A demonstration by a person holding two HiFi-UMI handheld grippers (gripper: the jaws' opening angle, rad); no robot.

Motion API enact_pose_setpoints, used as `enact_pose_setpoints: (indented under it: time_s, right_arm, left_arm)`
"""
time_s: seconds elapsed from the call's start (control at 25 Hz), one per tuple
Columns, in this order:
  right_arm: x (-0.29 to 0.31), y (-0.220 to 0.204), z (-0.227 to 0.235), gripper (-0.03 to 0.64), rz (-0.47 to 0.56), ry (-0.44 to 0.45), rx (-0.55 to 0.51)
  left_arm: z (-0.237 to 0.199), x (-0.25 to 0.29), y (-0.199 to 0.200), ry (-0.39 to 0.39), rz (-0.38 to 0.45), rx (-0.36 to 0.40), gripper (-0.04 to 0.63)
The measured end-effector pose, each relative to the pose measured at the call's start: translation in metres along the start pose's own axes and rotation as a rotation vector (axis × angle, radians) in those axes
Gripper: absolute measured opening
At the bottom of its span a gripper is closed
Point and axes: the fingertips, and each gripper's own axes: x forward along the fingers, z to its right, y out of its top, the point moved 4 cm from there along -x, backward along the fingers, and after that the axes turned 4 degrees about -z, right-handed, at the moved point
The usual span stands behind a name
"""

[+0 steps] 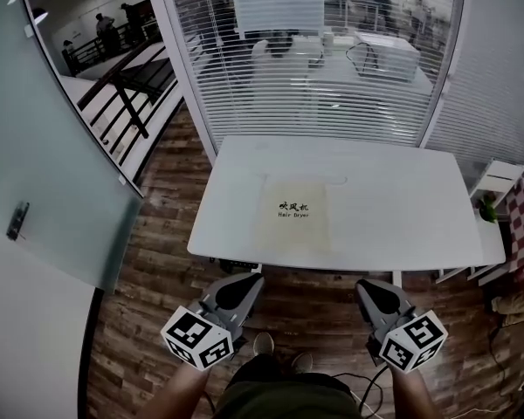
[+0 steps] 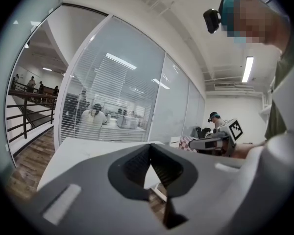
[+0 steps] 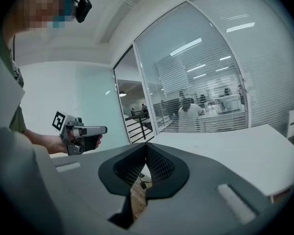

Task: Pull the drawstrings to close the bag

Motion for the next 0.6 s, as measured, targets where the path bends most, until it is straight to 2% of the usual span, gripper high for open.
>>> enact_pose_setpoints:
  time_s: [0.32,0.6]
  right_arm:
    - [0.004,-0.003,0.01,0.011,-0.003,0.002,0.009]
    - [0.026,0.001,0.023,0.011,-0.007,-0.003,0.006]
  left_arm:
    - [-0.003,0.012,-0.003,-0.001,0.001,-0.001,0.005]
    - [-0.027,0.027,-0.004,0.001,0.004,-0.012,0.005]
